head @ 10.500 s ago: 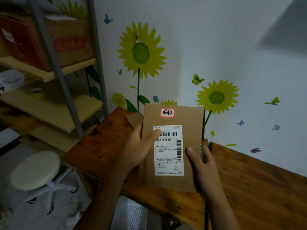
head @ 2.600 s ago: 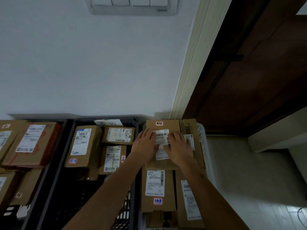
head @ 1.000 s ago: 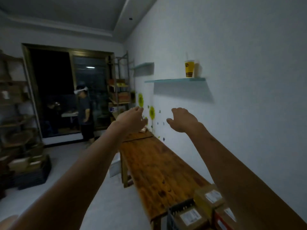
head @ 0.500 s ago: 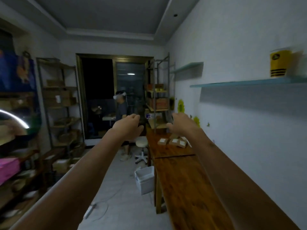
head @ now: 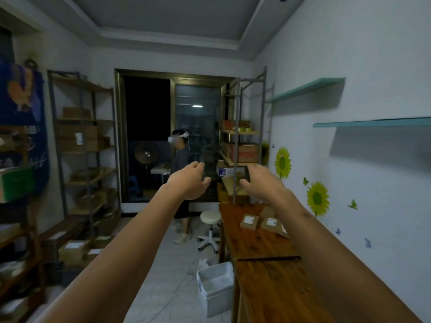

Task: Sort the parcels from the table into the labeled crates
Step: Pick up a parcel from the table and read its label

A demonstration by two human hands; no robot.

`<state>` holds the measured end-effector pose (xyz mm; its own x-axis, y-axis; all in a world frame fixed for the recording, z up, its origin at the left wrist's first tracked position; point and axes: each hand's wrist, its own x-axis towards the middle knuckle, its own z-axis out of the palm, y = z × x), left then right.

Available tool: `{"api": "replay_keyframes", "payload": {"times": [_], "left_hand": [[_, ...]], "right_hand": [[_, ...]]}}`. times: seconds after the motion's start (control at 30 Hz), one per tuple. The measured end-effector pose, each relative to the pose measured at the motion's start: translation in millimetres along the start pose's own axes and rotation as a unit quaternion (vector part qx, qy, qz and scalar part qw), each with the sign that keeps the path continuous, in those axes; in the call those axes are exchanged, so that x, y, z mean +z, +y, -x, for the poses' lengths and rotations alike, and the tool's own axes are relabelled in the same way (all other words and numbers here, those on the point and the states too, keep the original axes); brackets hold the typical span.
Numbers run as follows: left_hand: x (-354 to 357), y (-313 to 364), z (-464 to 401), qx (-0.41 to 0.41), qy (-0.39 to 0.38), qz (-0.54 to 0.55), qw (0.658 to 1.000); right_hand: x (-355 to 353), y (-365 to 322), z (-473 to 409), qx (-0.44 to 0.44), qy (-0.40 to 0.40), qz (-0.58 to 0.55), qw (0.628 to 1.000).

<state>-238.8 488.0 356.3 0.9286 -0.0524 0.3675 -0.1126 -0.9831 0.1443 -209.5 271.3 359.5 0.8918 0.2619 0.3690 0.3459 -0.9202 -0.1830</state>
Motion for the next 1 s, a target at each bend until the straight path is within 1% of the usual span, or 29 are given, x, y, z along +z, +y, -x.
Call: {"api": "replay_keyframes", "payload": {"times": [0.03, 0.07, 0.13, 0.2, 0.23, 0.3, 0.43, 0.57, 0.73, 0.83, 0.9, 0.93, 1.0], "left_hand": [[11.4, -20.4, -32.5, 0.003, 0.004, -0.005, 1.0], [15.1, -24.7, -40.9, 0.002, 0.007, 0.001, 1.0], [34.6, -65.1, -113.9, 0.006, 0.003, 0.003, 1.0], [42.9, -88.2, -164.8, 0.006, 0.005, 0.003, 1.0], [50.2, -100.5, -201.8, 0.011, 0.004, 0.0, 1.0], [64.1, -113.7, -250.8, 0.02, -0.014, -0.001, 1.0], [126.2, -136.3, -354.7, 0.034, -0.048, 0.021, 0.998], [215.4, -149.6, -466.0, 0.044, -0.069, 0.037, 0.996], [340.1, -147.1, -600.7, 0.04, -0.146, 0.044, 0.988], [414.3, -149.1, -671.2, 0.04, -0.202, 0.058, 0.977], [465.4, -150.9, -716.7, 0.039, -0.24, 0.073, 0.967], [478.2, -153.8, -724.2, 0.032, -0.251, 0.079, 0.964], [531.6, -152.5, -771.6, 0.05, -0.266, 0.076, 0.96]], "right_hand": [[15.7, -0.8, -38.2, -0.006, 0.007, 0.006, 1.0], [17.5, 1.9, -46.7, -0.002, 0.004, 0.006, 1.0], [49.2, -0.4, -126.2, 0.009, 0.004, 0.006, 1.0], [63.1, 0.3, -179.7, 0.011, 0.006, 0.0, 1.0], [75.3, 5.5, -218.7, 0.018, 0.012, -0.002, 1.0], [90.2, 16.9, -267.8, 0.035, 0.003, 0.001, 0.999], [146.8, 63.9, -364.2, 0.074, -0.001, 0.01, 0.997], [226.9, 131.7, -455.7, 0.113, -0.026, -0.003, 0.993], [322.3, 221.3, -547.4, 0.17, -0.046, -0.061, 0.983], [379.5, 269.6, -597.2, 0.219, -0.063, -0.095, 0.969], [419.9, 299.9, -629.4, 0.251, -0.089, -0.113, 0.957], [426.3, 301.7, -631.3, 0.264, -0.097, -0.126, 0.951], [465.2, 326.9, -658.7, 0.306, -0.092, -0.126, 0.939]]}}
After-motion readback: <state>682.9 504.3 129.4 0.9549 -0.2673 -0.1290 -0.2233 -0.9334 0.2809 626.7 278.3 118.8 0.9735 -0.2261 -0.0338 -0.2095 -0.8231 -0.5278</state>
